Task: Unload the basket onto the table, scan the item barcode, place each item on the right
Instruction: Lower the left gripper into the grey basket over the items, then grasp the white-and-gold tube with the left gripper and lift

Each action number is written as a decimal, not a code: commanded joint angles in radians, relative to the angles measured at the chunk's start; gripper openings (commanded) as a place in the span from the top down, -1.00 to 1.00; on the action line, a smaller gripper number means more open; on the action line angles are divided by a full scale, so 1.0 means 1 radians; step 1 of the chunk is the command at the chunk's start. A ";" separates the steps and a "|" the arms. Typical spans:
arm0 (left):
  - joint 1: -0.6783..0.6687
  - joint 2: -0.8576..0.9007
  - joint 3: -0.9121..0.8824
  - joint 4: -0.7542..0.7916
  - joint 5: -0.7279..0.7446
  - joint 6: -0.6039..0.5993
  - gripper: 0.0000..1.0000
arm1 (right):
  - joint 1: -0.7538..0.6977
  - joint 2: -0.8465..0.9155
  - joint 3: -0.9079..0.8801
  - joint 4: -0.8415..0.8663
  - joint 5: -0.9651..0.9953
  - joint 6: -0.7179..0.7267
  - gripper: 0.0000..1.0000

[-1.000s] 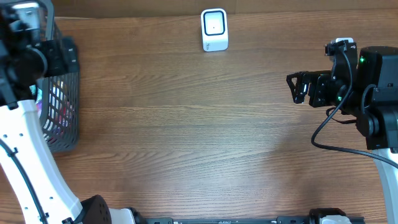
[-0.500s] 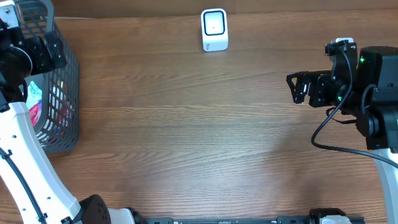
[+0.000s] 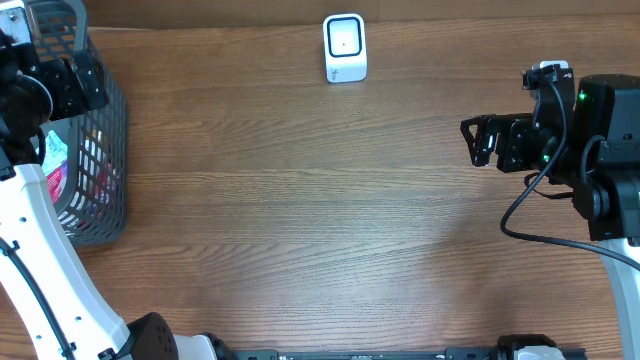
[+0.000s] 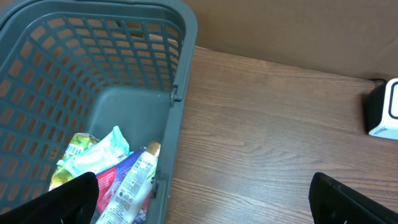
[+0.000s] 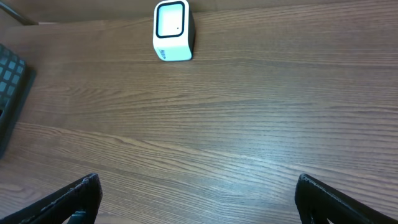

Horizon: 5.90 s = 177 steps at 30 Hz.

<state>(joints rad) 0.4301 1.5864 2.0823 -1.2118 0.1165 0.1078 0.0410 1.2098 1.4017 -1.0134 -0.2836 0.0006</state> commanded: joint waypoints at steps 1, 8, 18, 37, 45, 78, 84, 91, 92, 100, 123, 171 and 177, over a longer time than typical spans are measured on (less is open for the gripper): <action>0.002 -0.006 0.025 0.002 0.014 0.005 -1.00 | 0.003 -0.007 0.031 0.004 0.006 0.003 -1.00; 0.002 -0.006 0.025 0.001 0.014 0.004 -1.00 | 0.003 -0.007 0.031 0.004 0.005 0.003 -1.00; 0.002 -0.004 0.025 0.035 0.085 0.001 -0.99 | 0.003 -0.007 0.031 0.004 0.005 0.003 -1.00; 0.002 0.013 0.024 0.022 0.114 0.000 -1.00 | 0.003 -0.007 0.031 0.004 0.005 0.003 -1.00; 0.001 0.069 0.024 0.000 0.196 -0.004 -1.00 | 0.003 -0.007 0.031 0.004 0.006 0.003 -1.00; 0.197 0.000 0.028 -0.165 -0.013 -0.169 -0.96 | 0.003 -0.007 0.031 0.004 0.005 0.003 -1.00; 0.314 0.060 0.026 -0.236 -0.013 -0.217 -0.79 | 0.003 -0.007 0.031 0.004 0.006 0.003 -1.00; 0.329 0.122 -0.025 -0.198 -0.039 -0.217 -0.78 | 0.003 -0.007 0.031 0.004 0.005 0.003 -1.00; 0.332 0.127 -0.037 -0.184 -0.039 -0.216 -0.79 | 0.003 -0.007 0.031 0.004 0.005 0.003 -1.00; 0.343 0.192 -0.122 -0.096 -0.005 -0.122 -0.80 | 0.003 -0.007 0.031 0.004 0.005 0.003 -1.00; 0.327 0.469 -0.131 -0.089 0.024 -0.071 -0.67 | 0.003 -0.007 0.031 0.004 0.005 0.003 -1.00; 0.244 0.523 0.551 -0.400 -0.045 -0.091 0.92 | 0.003 -0.007 0.031 0.004 0.005 0.003 -1.00; 0.164 0.342 0.636 -0.444 -0.037 -0.116 0.91 | 0.003 -0.007 0.031 0.004 0.005 0.003 -1.00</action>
<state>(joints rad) 0.6510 2.0727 2.6717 -1.6325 0.0669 0.0380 0.0410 1.2098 1.4021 -1.0134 -0.2829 0.0006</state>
